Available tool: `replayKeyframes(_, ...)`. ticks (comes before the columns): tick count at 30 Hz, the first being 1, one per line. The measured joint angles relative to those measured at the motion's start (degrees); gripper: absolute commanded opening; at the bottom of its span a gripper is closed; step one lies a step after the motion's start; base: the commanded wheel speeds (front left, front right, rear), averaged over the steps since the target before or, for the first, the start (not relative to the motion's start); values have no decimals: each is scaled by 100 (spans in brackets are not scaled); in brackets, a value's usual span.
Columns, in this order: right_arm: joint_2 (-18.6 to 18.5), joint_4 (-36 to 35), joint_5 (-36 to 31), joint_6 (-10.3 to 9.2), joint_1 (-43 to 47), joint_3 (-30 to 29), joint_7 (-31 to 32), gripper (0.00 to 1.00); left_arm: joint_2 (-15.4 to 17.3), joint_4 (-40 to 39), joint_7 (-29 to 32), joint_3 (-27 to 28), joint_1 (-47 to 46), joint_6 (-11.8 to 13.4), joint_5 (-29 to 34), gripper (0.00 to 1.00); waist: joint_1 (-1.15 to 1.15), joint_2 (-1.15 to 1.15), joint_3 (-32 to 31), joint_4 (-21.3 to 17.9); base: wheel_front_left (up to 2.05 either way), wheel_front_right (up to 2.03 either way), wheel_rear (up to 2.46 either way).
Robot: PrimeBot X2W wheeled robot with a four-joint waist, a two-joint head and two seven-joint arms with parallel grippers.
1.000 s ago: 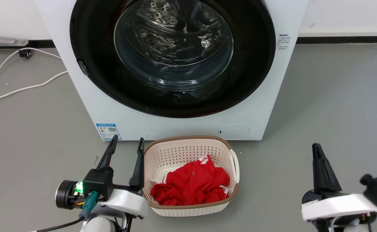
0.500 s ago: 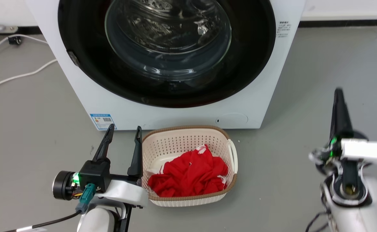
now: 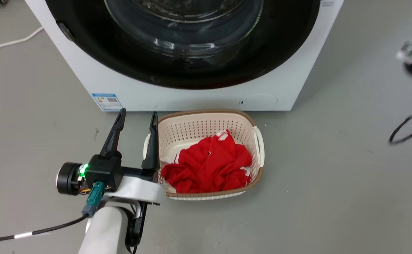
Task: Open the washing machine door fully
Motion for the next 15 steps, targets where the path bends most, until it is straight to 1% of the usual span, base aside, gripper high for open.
replayKeyframes(5,-408,786,-230,1,-1184,109,508,0,0,-34,1,-71,-201,25,-41,100,0,0,301,74,0,0,0)
replayKeyframes(9,-661,1369,-549,0,-1986,342,1012,0,1,-96,1,-103,-349,42,-31,100,0,0,538,145,0,0,0)
replayKeyframes(15,-788,2075,-1120,0,-2918,800,1823,0,1,-156,1,-107,-444,67,3,100,1,0,820,246,0,0,0)
